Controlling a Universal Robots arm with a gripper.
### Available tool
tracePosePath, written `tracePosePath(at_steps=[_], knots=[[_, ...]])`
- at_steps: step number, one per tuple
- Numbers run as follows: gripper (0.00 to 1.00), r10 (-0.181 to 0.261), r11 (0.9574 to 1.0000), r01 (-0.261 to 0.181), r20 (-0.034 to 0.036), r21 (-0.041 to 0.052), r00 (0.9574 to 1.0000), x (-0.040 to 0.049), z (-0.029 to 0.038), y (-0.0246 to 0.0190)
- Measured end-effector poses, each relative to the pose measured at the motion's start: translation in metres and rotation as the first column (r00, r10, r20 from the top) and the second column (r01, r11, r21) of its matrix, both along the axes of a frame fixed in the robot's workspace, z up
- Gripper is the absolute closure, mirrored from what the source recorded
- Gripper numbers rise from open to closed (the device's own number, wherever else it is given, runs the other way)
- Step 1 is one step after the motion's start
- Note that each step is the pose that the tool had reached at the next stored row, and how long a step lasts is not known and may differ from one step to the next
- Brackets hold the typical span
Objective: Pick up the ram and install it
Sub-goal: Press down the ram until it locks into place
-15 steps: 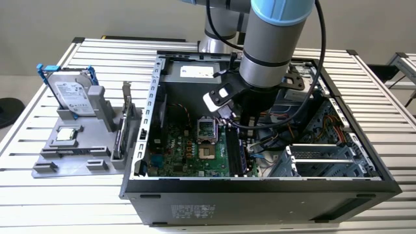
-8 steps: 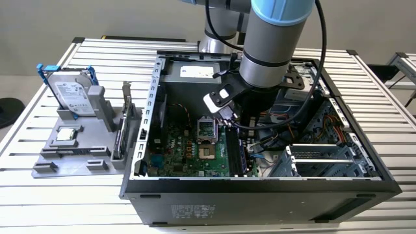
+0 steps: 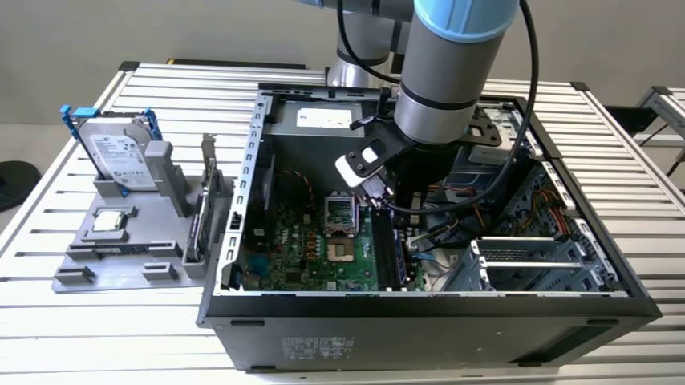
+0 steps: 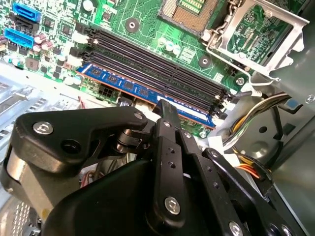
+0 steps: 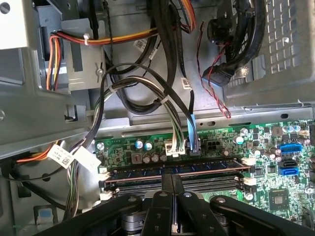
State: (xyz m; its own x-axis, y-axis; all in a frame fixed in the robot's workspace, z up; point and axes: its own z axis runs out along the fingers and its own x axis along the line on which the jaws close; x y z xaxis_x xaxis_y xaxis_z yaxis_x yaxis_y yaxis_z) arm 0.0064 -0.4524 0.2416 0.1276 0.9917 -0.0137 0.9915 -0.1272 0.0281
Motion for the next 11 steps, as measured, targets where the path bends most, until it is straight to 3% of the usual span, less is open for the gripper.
tracePosePath(at_steps=[11], knots=[[1.0, 0.0, 1.0, 0.0, -0.0001, 0.0, 1.0, 0.0, -0.0026, 0.0]])
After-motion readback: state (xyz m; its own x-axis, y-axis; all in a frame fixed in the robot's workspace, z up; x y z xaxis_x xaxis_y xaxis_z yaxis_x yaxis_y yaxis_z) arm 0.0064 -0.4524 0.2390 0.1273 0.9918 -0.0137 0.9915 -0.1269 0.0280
